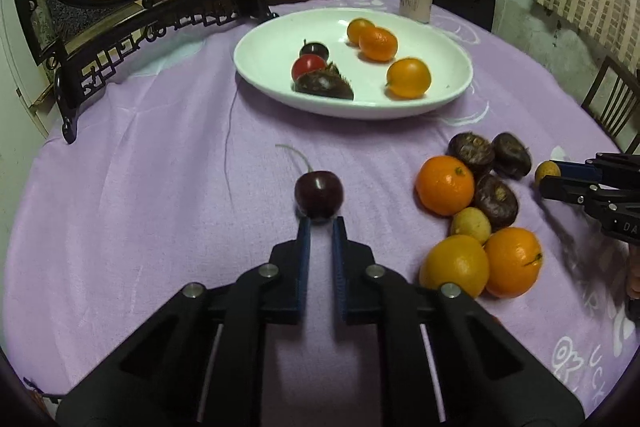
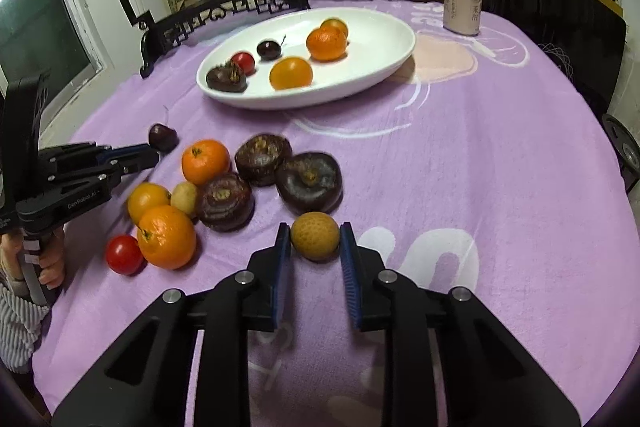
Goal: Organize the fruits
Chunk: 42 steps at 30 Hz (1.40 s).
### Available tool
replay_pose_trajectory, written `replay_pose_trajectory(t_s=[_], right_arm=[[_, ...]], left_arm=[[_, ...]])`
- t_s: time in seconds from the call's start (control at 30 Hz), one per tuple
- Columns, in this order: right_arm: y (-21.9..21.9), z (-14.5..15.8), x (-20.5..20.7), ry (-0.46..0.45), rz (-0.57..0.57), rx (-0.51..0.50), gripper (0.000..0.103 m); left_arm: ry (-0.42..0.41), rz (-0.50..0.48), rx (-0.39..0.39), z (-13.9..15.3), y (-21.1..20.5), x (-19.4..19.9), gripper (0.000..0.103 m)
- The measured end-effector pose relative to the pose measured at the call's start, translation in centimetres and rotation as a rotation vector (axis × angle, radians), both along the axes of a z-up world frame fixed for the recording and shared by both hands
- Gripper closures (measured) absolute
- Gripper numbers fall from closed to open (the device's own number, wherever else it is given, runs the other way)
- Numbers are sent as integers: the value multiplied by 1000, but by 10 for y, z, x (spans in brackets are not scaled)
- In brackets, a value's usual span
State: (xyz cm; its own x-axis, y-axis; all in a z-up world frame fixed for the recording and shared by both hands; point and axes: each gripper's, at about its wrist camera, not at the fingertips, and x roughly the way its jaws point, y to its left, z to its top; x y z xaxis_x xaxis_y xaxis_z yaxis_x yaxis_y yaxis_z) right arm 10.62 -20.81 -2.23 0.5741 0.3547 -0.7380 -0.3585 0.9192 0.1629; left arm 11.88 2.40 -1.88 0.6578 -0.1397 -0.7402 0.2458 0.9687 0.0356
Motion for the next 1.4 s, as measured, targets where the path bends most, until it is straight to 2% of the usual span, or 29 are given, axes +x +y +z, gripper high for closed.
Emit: replay_pose_trajectory(t_s=[0.07, 0.13, 0.2, 0.27, 0.37, 0.4, 0.43, 0.53, 0.63, 0.7, 0.77, 0.83, 0.93, 1.1, 1.17, 1.2, 1.23, 1.27, 1.4], right_arm=[[-2, 2, 0, -6, -8, 5, 78], [-1, -1, 2, 9, -7, 2, 78], [0, -5, 4, 21, -5, -5, 78], [1, -6, 4, 26, -4, -6, 78], [2, -8, 5, 28, -4, -11, 78], [2, -8, 5, 28, -4, -12, 78], [2, -8, 5, 28, -3, -13, 78], [2, -7, 5, 28, -4, -12, 78], [1, -5, 4, 18, -12, -6, 78], [-4, 6, 4, -16, -27, 31, 78], [-7, 18, 9, -45, -40, 75, 78], [-3, 33, 22, -65, -45, 95, 78], [13, 49, 50, -87, -46, 104, 78], [32, 44, 98, -87, -73, 95, 78], [32, 38, 111, -72, -73, 114, 77], [33, 35, 117, -66, -81, 101, 76], [32, 33, 120, -61, -95, 87, 72], [30, 32, 122, -57, -113, 83, 62], [12, 32, 118, -38, -128, 164, 60]], left_arm=[[-2, 3, 5, 1, 0, 0, 91], [15, 7, 20, -4, -2, 3, 84], [1, 20, 53, -5, -4, 4, 55], [-21, 34, 57, -2, -4, 6, 48], [-9, 50, 38, -2, -2, 16, 51], [4, 50, 31, -4, -1, 19, 66], [25, 45, 20, -7, 0, 22, 73], [29, 42, -16, -4, 4, 19, 73], [3, 55, -20, 2, 6, 15, 73], [-19, 54, -52, 16, 6, 16, 73], [-51, 49, -50, 31, 1, 22, 73], [-80, 49, -34, 43, -8, 33, 73], [-88, 50, -64, 55, -19, 62, 73], [-51, 66, -101, 44, -30, 100, 73], [-32, 59, -87, 35, -36, 109, 69], [-32, 53, -74, 31, -40, 110, 57], [-44, 45, -65, 30, -43, 110, 53], [-51, 41, -56, 29, -45, 108, 43], [-78, 33, -35, 34, -50, 101, 42]])
